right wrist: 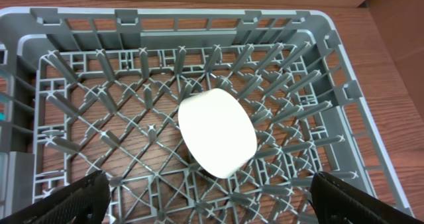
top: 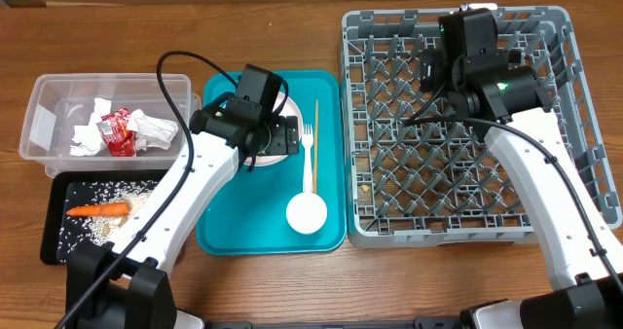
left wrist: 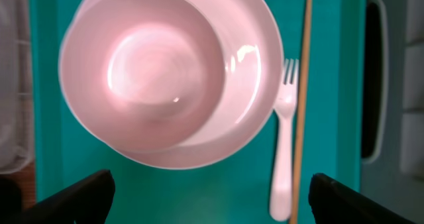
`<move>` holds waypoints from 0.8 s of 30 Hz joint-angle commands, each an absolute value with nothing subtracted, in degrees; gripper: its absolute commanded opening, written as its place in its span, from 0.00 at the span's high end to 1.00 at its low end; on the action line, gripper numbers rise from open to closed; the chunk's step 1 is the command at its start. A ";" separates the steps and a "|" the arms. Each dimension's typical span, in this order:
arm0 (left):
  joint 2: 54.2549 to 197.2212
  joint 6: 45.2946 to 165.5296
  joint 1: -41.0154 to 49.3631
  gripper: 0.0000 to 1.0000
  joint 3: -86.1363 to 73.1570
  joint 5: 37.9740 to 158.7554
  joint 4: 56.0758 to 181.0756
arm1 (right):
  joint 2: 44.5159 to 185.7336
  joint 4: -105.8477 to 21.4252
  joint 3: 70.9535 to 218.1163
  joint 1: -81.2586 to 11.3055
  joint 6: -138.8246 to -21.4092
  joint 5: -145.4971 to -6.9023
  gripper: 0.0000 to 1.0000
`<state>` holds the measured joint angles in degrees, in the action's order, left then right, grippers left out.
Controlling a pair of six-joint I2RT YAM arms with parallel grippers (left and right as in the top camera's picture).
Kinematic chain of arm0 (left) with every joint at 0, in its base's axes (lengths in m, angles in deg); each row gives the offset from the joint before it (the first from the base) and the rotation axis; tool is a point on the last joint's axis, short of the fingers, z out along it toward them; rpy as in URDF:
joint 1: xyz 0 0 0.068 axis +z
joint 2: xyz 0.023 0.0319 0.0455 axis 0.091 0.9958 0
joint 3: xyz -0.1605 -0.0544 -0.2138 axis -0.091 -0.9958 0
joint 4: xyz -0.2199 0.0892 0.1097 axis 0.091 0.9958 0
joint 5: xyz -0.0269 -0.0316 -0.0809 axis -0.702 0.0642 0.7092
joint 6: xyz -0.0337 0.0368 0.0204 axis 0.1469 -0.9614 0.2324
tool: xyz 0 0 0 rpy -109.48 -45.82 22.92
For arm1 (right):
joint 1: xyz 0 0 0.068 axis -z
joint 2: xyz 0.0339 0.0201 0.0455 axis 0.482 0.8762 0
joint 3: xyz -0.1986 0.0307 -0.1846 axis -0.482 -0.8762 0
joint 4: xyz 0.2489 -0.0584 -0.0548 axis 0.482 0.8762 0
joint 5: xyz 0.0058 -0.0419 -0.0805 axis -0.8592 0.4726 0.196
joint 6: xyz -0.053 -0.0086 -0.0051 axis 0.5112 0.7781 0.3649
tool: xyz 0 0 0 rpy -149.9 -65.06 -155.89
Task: Sort waste into correct bins and load items into the dishwasher
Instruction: 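Lower the white bowl into the rack with the right gripper and release, then move the left gripper to the pink bowl on the teal tray and grasp it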
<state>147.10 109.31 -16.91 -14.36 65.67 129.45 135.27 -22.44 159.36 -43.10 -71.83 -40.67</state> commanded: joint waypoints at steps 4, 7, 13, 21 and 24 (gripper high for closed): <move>152.22 107.26 -17.26 0.07 -13.90 60.36 126.21 | 133.85 -22.59 159.43 -43.07 -72.49 -41.50 0.00; 155.50 107.28 -17.28 0.09 -13.90 60.25 124.75 | 133.85 -22.57 159.43 -43.07 -72.47 -41.48 0.00; 157.31 107.52 -16.21 0.13 -13.72 59.68 123.00 | 133.85 -22.53 159.43 -43.07 -72.47 -41.48 0.00; 153.29 107.52 -11.99 0.11 -12.57 60.25 122.72 | 133.85 -21.90 159.43 -43.07 -72.47 -41.48 0.00; 153.33 107.74 -9.69 0.12 -12.57 60.81 122.59 | 133.85 -21.76 159.43 -43.07 -72.47 -41.50 0.00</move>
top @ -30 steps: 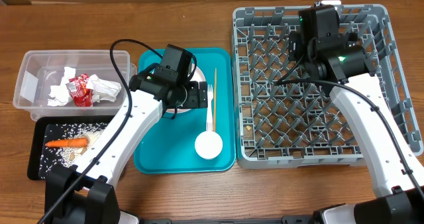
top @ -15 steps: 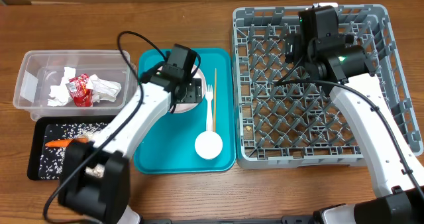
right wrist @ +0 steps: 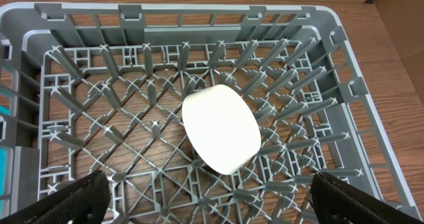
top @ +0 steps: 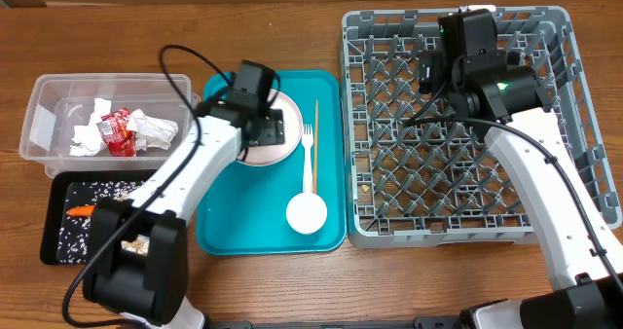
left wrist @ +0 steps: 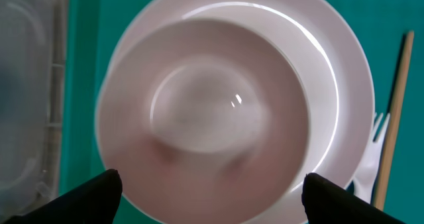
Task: Sort waste into correct bins and load items into the dishwasher
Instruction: 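Move the left gripper to the pink bowl on the teal tray and grasp it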
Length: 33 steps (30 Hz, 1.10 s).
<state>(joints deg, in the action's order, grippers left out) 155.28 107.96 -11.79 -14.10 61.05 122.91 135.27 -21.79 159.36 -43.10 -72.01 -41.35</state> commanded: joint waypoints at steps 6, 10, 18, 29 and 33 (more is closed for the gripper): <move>153.44 107.76 -6.35 0.11 -12.61 64.86 122.39 | 133.87 -21.70 159.43 -43.07 -72.49 -41.52 0.00; 154.18 107.72 -6.31 0.12 -12.61 64.68 122.24 | 133.87 -21.68 159.43 -43.07 -72.49 -41.52 0.00; 160.98 107.74 -6.31 0.11 -12.85 64.09 122.43 | 133.87 -21.72 159.43 -43.07 -72.47 -43.21 0.00; 161.62 107.91 -6.31 0.57 -10.95 64.31 122.30 | 133.87 -21.72 159.43 -43.03 -72.47 -43.21 0.00; 159.10 107.94 -6.31 0.67 -8.17 64.42 124.14 | 133.87 -21.72 159.43 -42.97 -72.47 -43.21 0.00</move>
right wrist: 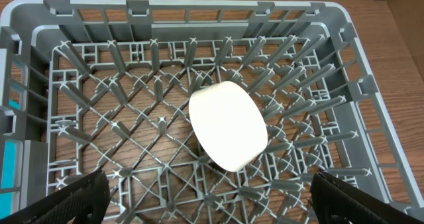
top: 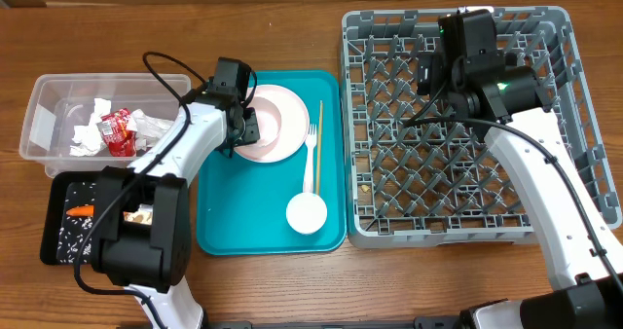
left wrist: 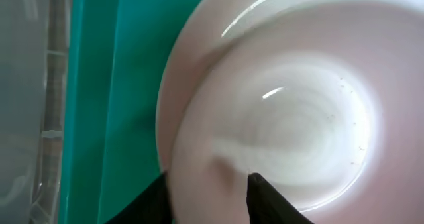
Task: Sort waste into correct bins and load items into the dishwasher
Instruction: 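Move the left gripper to the pink bowl on the teal tray and grasp it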
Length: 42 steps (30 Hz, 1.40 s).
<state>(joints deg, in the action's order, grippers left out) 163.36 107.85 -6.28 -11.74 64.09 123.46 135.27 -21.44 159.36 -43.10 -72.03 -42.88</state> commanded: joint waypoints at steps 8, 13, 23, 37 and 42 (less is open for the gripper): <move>154.69 107.46 -6.33 0.96 -6.69 65.25 126.35 | 133.87 -21.68 159.43 -42.97 -72.45 -43.21 0.00; 154.51 107.50 -6.31 0.82 -6.84 65.25 127.00 | 133.87 -21.52 159.43 -42.97 -72.47 -43.21 0.00; 160.52 107.50 -6.37 0.57 -9.09 65.01 124.99 | 133.87 -21.31 159.43 -42.97 -72.47 -43.21 0.00; 167.04 107.48 -6.37 0.96 -9.07 68.88 122.89 | 133.87 -21.28 159.43 -42.97 -72.47 -43.21 0.00; 166.80 105.97 -6.37 0.96 -8.83 68.88 122.94 | 133.87 -21.28 159.43 -42.97 -72.47 -43.23 0.00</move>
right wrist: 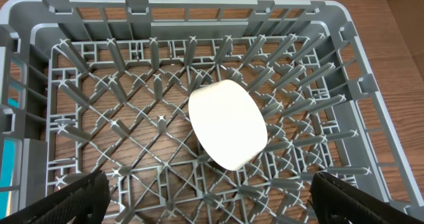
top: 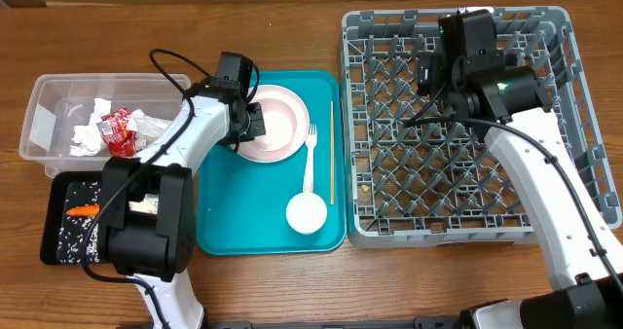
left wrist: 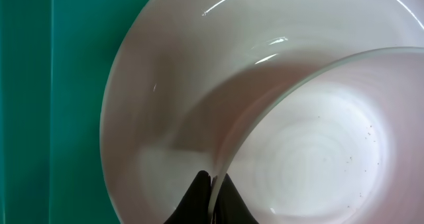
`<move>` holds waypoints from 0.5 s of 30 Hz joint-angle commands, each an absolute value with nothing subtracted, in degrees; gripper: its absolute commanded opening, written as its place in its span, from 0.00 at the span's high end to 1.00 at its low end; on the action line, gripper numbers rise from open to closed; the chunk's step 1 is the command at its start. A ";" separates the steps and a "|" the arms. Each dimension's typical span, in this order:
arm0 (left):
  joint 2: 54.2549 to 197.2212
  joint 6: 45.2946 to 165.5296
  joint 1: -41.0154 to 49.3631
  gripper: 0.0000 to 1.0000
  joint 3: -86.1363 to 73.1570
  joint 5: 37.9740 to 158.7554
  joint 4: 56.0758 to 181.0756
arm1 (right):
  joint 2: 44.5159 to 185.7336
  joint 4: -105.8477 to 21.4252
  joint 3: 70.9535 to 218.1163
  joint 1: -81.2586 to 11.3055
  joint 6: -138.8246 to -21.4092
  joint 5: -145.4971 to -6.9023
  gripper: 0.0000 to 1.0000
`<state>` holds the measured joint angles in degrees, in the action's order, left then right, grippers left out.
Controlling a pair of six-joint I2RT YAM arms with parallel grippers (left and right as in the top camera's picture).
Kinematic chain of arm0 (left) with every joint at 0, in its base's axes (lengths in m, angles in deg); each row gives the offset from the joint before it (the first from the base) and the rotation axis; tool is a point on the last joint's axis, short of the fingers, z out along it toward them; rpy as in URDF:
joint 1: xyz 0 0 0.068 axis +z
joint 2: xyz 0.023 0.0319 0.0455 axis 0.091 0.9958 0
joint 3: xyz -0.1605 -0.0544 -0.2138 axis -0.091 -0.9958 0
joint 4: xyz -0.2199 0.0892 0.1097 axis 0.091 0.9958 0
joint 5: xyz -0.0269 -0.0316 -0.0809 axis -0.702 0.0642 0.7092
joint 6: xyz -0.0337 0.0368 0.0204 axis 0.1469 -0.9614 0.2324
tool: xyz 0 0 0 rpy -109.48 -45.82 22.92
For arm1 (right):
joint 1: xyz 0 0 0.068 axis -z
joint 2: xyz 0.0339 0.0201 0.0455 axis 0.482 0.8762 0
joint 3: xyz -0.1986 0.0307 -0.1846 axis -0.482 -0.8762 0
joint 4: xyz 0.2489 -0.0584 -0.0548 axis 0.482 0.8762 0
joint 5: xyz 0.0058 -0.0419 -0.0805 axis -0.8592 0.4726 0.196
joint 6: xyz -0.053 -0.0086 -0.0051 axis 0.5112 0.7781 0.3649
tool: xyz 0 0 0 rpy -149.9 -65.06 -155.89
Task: Sort waste into correct bins and load items into the dishwasher
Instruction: 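Move the left gripper to the pink bowl on the teal tray and grasp it, then lift the pink bowl right and grasp it with the right gripper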
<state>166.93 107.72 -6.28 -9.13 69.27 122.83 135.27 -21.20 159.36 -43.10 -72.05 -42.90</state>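
Note:
A pink bowl [left wrist: 318,144] sits tipped on a pink plate [left wrist: 149,111] at the top of the teal tray [top: 229,212]. My left gripper [left wrist: 212,184] is shut on the bowl's left rim, with one finger inside and one outside. On the tray also lie a white fork [top: 310,159], a wooden chopstick [top: 331,149] and a round white cup [top: 306,212]. Over the grey dishwasher rack [top: 574,125] my right gripper [right wrist: 212,204] hangs open. A white cup [right wrist: 228,124] lies on the tines below it.
A clear bin [top: 44,125] with crumpled paper and a red wrapper stands at the left. In front of it is a black tray [top: 54,241] with rice and a carrot. The rack's upright tines [right wrist: 132,111] fill its floor.
My left gripper's fingers stood apart around the bowl's rim and are now shut on it. Bowl and plate sit slightly further right, and the chopstick lies further right of the fork. Right arm unchanged.
My left gripper was open above the bowl and plate. Then it was lower over them, then at the bowl's left rim with a finger on each side. Now it pinches that rim. My right gripper has stayed open over the rack with the cup.

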 commanded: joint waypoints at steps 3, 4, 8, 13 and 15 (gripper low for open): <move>165.11 105.20 -6.37 0.96 -7.30 68.92 124.20 | 133.87 -21.28 159.43 -42.97 -72.47 -44.39 0.00; 164.28 105.16 -6.37 0.96 -6.64 68.95 124.88 | 133.87 -21.28 159.43 -42.97 -72.47 -45.52 0.00; 159.06 105.23 -6.94 0.96 -3.32 71.59 127.83 | 133.87 -20.61 159.43 -42.88 -72.18 -51.91 0.00; 152.81 109.69 -10.42 0.96 -2.25 76.38 127.00 | 133.87 -19.38 159.43 -42.88 -72.18 -58.05 0.00; 151.80 109.84 -12.56 0.96 -2.25 75.92 125.65 | 133.87 -18.31 159.43 -42.88 -72.20 -60.82 0.00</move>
